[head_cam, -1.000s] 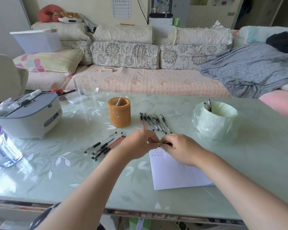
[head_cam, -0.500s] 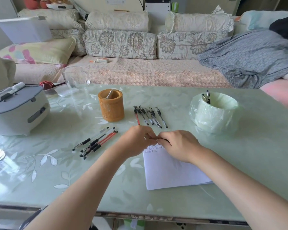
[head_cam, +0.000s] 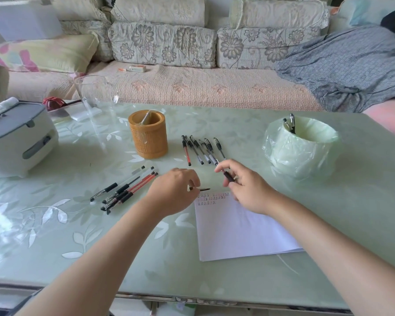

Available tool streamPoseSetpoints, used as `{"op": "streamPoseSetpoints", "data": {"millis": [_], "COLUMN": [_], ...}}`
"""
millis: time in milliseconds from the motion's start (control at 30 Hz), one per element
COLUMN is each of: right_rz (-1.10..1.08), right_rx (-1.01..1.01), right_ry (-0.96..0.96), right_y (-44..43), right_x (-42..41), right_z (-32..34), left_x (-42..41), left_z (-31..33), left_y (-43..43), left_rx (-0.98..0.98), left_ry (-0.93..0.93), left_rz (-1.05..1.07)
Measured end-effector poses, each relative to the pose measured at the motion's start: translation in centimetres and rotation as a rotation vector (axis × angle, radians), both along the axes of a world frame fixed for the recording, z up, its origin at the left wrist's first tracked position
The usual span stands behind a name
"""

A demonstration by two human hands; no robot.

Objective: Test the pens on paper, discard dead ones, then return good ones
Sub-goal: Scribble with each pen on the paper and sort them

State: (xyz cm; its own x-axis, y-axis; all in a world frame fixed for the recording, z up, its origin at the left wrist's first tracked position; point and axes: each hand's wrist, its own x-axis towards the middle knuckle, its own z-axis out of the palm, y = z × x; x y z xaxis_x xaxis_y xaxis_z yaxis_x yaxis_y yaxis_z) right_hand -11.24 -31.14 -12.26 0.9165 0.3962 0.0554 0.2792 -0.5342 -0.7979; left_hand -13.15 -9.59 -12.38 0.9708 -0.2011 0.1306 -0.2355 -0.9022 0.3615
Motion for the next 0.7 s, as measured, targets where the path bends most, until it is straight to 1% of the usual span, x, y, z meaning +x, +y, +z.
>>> {"op": "streamPoseSetpoints", "data": {"millis": [133,200,233,367,500,633,700], "right_rz": [-0.038,-0.007,0.008,-0.008,-0.083,-0.094,-0.088], "right_rx": [0.422,0.559,0.584,0.55,0.509,0.376,0.316], "right_ry": [0.245,0.36,0.379,0.298,0.308,0.315,0.284], "right_y": [0.1,-0.3,-0.6,-0.7,-0.4,0.0,0.3], "right_x": [-0.1,-0.1,-0.1,-0.2,-0.2,-0.1,-0.2], "right_z": [0.1,0.0,-0.2,-1.1,-1.7,-1.7,-1.9], "left_x": [0.4,0.6,0.8,1.2,1.3,1.8,2.2], "left_z": [-0.7,-1.0,-1.1,-1.5,-1.7,-2.1,-2.2], "left_y": [0.3,0.3,0.4,0.6,0.1,-0.4,-0.8], "left_rx": [0.03,0.037,0.035,-0.012,-0.063,-0.119,-0.121], "left_ry": [0.003,0.001,0.001,0.007,0.027,0.051,0.045], "left_rz": [-0.009,-0.019,-0.025,-0.069,-0.089,-0.048,-0.02]}}
